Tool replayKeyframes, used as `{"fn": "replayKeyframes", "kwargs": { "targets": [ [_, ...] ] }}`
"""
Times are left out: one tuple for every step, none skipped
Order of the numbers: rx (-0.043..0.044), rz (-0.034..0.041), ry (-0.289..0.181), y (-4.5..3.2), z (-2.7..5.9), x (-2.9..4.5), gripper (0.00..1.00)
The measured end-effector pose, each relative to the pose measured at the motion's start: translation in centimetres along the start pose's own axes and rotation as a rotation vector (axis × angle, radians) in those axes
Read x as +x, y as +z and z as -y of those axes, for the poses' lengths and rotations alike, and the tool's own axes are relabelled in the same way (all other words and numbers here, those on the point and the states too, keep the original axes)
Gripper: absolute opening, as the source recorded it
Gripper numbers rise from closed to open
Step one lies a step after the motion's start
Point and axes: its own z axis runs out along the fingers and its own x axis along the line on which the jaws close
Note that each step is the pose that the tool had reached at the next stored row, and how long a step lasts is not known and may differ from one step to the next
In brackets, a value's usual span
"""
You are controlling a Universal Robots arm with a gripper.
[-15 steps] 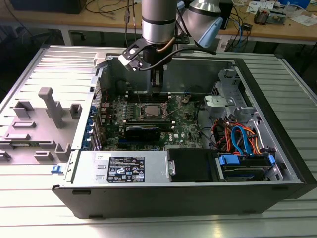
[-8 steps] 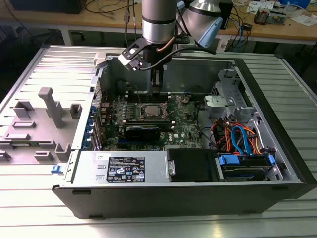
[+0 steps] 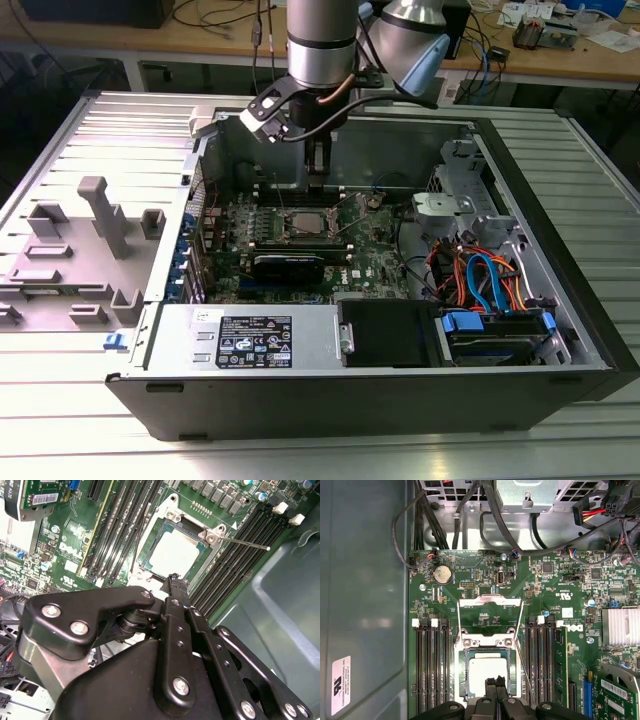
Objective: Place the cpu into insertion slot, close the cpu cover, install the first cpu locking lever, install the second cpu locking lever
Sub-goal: 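Close the cpu cover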
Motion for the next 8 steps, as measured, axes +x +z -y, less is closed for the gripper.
{"fn": "replayKeyframes", "kwargs": {
  "targets": [
    [0.0000, 0.0000, 0.000, 0.00, -0.12, 0.00, 0.11],
    [0.0000, -0.0001, 0.000, 0.01, -0.20, 0.00, 0.11],
    [-0.0001, 0.0000, 0.000, 0.01, -0.26, 0.00, 0.11],
    [0.0000, -0.0001, 0.000, 0.01, -0.33, 0.00, 0.11],
    [0.0000, 0.0000, 0.000, 0.01, -0.45, 0.01, 0.11],
    [0.0000, -0.0001, 0.000, 0.02, -0.54, 0.01, 0.11],
    [-0.0001, -0.0001, 0.000, 0.02, -0.60, 0.00, 0.11],
    [0.0000, -0.0001, 0.000, 0.02, -0.65, 0.00, 0.11]
  ]
}}
